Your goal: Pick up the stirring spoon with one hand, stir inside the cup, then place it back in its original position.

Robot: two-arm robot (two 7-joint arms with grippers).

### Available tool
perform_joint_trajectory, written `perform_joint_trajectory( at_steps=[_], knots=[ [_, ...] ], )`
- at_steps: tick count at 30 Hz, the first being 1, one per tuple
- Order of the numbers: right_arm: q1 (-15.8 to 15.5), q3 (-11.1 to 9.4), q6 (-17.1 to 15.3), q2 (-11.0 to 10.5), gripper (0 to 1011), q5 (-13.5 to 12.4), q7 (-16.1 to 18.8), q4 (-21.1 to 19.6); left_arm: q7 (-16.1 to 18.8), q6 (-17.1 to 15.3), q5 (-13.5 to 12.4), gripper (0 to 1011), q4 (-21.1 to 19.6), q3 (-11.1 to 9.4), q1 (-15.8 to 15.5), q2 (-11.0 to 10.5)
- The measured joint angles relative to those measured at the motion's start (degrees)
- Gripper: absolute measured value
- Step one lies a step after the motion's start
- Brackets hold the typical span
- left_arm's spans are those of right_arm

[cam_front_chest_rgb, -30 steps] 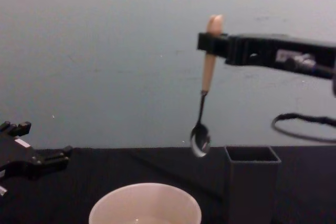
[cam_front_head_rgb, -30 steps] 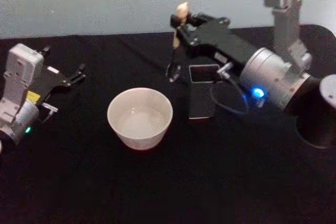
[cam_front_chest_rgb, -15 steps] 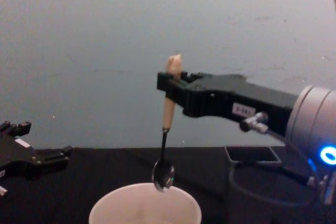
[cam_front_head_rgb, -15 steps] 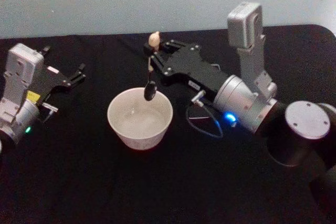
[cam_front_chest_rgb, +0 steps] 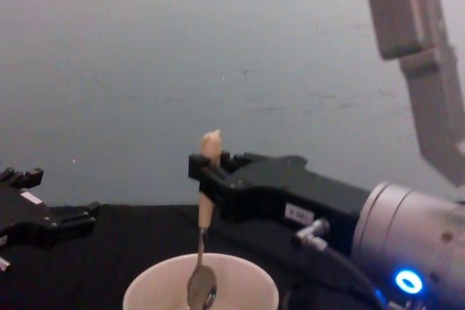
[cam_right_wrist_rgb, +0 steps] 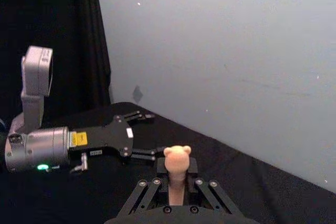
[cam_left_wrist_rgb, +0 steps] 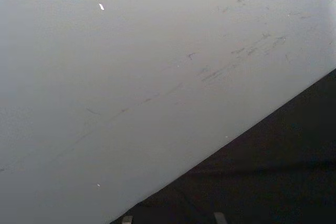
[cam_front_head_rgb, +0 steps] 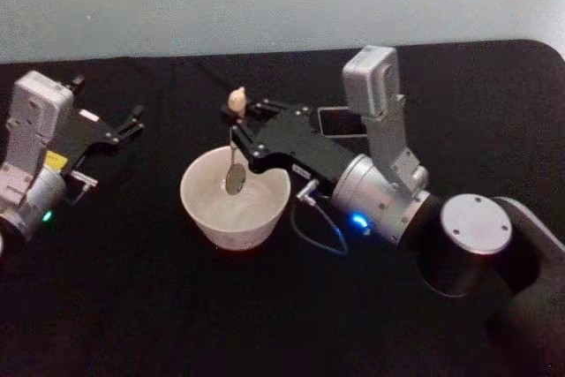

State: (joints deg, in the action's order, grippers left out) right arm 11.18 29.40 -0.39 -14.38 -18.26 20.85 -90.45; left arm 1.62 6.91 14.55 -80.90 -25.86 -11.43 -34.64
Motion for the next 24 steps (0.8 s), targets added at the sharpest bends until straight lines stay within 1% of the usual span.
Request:
perform_joint_trajectory(
  at_steps=[7,13,20,24],
  knots=[
    [0.6,0.6,2.1,1.7,195,2.4,0.0,4.1,0.0,0.0,0.0,1001,0.0,0.0,0.0,0.0],
    [0.9,0.6,2.6,2.5,195,3.8,0.0,6.0,0.0,0.0,0.0,1001,0.0,0.0,0.0,0.0],
    [0.8,0.0,2.6,2.7,195,4.3,0.3,6.4,0.0,0.0,0.0,1001,0.0,0.0,0.0,0.0],
    [0.3,-0.7,2.6,2.4,195,4.3,0.5,5.7,0.0,0.0,0.0,1001,0.0,0.0,0.0,0.0]
  ],
)
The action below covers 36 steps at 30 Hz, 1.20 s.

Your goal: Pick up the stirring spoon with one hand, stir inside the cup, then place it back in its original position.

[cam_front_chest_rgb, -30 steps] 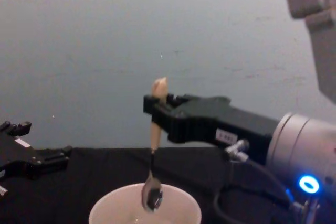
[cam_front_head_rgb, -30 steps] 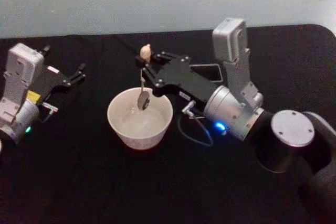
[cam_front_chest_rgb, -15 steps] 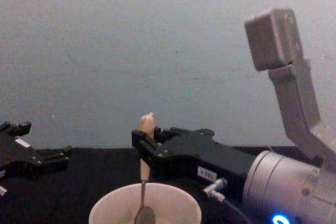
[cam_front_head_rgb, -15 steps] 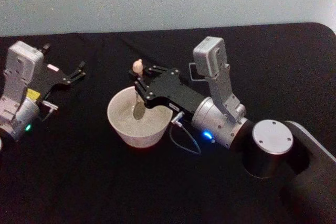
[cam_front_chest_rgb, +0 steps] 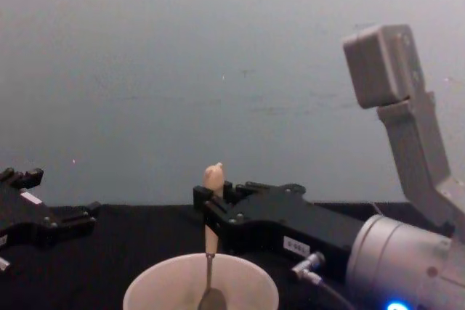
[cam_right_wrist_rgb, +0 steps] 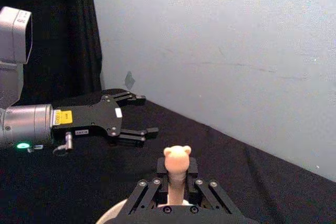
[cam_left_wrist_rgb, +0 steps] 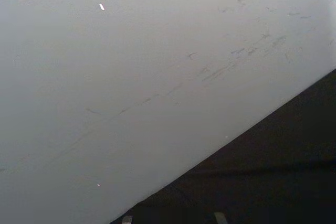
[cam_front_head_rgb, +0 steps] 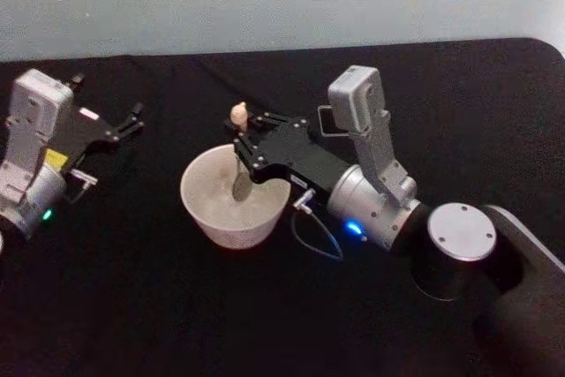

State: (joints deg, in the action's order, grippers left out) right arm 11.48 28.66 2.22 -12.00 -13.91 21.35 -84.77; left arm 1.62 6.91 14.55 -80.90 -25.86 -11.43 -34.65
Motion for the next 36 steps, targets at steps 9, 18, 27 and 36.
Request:
perform_joint_trajectory(
  at_steps=[9,18,27,36],
  knots=[
    [-2.1,-1.1,-0.4,-2.0,195,-0.8,1.1,-2.7,0.0,0.0,0.0,1001,0.0,0.0,0.0,0.0],
    [-4.3,-1.3,-0.4,-3.9,197,-1.7,2.3,-5.5,0.0,0.0,0.0,1001,0.0,0.0,0.0,0.0],
    [-5.8,-0.2,-0.4,-5.1,195,-2.5,3.6,-8.0,0.0,0.0,0.0,1001,0.0,0.0,0.0,0.0],
    [-4.2,1.7,-0.3,-3.4,197,-1.0,2.9,-5.8,0.0,0.0,0.0,1001,0.0,0.0,0.0,0.0]
  ],
)
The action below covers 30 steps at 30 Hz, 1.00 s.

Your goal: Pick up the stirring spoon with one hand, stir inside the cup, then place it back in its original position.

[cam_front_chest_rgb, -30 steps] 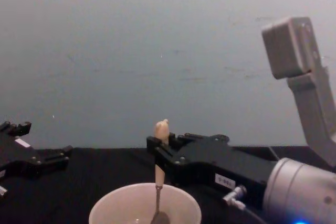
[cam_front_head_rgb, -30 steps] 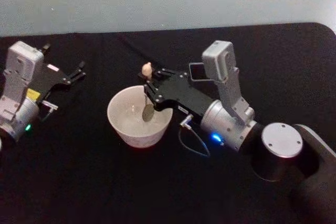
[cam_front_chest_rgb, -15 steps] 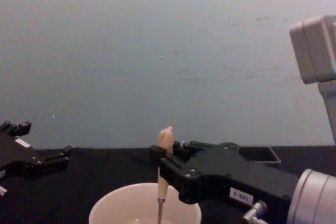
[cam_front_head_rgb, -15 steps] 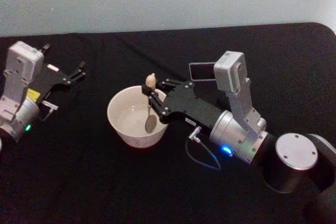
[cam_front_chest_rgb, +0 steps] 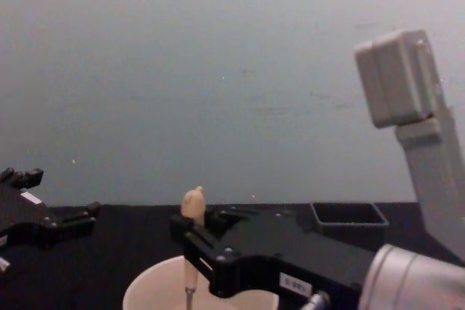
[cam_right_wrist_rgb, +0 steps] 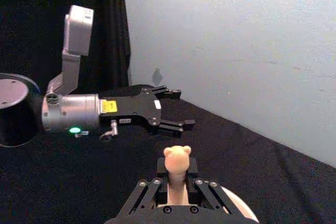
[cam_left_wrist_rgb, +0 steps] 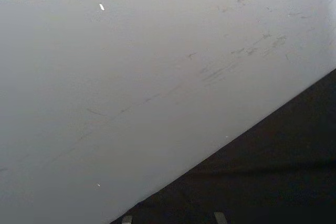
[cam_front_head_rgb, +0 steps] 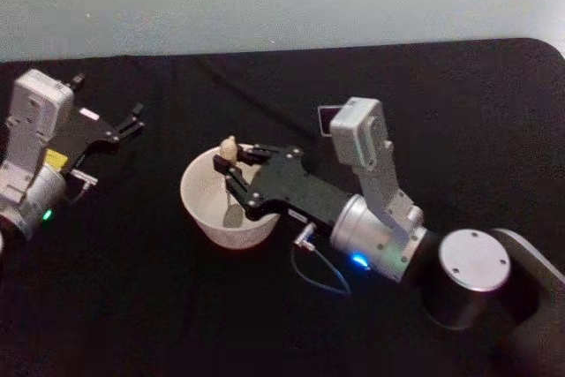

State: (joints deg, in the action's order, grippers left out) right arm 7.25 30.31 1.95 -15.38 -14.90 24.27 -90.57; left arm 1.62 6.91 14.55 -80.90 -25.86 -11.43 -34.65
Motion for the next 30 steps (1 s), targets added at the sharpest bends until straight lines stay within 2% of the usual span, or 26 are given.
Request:
perform_joint_trajectory(
  at_steps=[9,16,21,30],
  knots=[
    [2.9,0.1,0.1,3.0,197,1.2,-1.8,3.8,0.0,0.0,0.0,1001,0.0,0.0,0.0,0.0],
    [4.0,-0.9,0.4,4.0,195,1.7,-2.8,5.6,0.0,0.0,0.0,1001,0.0,0.0,0.0,0.0],
    [4.1,-1.8,0.5,3.8,197,1.8,-3.0,5.9,0.0,0.0,0.0,1001,0.0,0.0,0.0,0.0],
    [2.2,-3.4,0.0,1.5,197,0.6,-1.9,3.6,0.0,0.0,0.0,1001,0.0,0.0,0.0,0.0]
  ],
)
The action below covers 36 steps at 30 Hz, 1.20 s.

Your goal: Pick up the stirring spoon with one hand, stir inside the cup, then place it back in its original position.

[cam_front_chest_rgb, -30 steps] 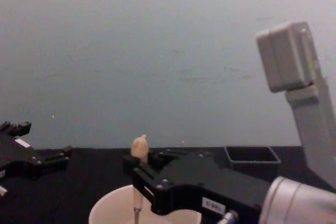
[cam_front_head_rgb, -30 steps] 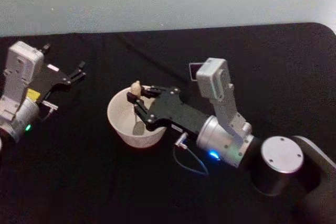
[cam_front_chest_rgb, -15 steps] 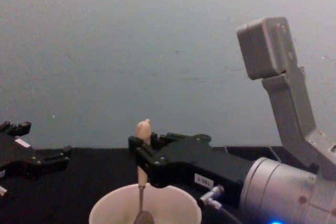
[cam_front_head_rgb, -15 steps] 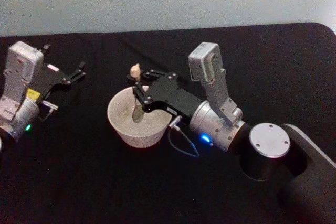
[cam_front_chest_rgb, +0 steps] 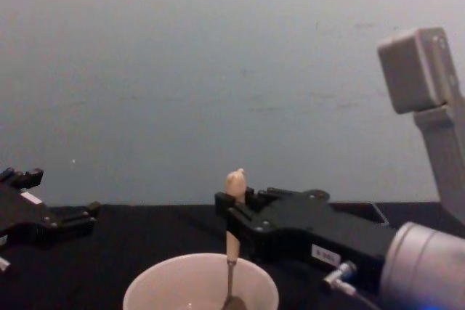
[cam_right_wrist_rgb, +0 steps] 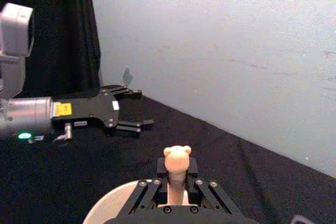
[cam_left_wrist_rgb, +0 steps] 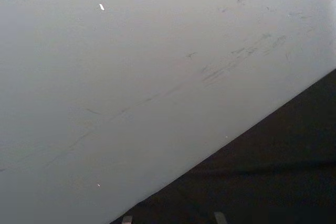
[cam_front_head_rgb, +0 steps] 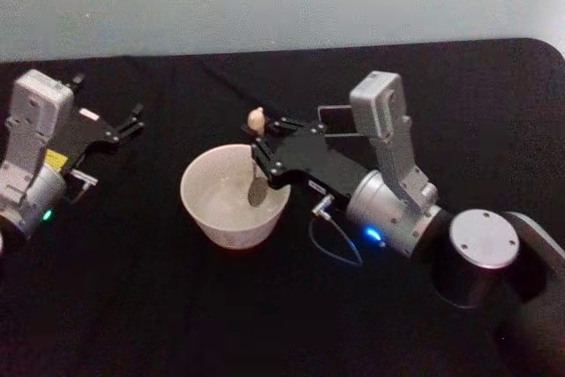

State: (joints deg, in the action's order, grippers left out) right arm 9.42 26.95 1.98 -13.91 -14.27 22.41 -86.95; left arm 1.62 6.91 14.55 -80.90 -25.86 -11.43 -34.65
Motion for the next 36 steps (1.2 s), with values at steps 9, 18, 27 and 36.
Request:
perform_joint_trajectory(
  at_steps=[9,18,27,36],
  knots=[
    [-2.9,-0.3,-0.8,-2.6,197,-1.6,1.5,-3.7,0.0,0.0,0.0,1001,0.0,0.0,0.0,0.0],
    [-4.4,1.0,-0.9,-3.8,195,-2.5,2.5,-6.4,0.0,0.0,0.0,1001,0.0,0.0,0.0,0.0],
    [-3.3,2.7,-1.1,-2.4,195,-2.1,2.0,-5.8,0.0,0.0,0.0,1001,0.0,0.0,0.0,0.0],
    [-0.8,3.5,-0.8,0.6,195,-0.2,-0.2,-2.6,0.0,0.0,0.0,1001,0.0,0.0,0.0,0.0]
  ],
)
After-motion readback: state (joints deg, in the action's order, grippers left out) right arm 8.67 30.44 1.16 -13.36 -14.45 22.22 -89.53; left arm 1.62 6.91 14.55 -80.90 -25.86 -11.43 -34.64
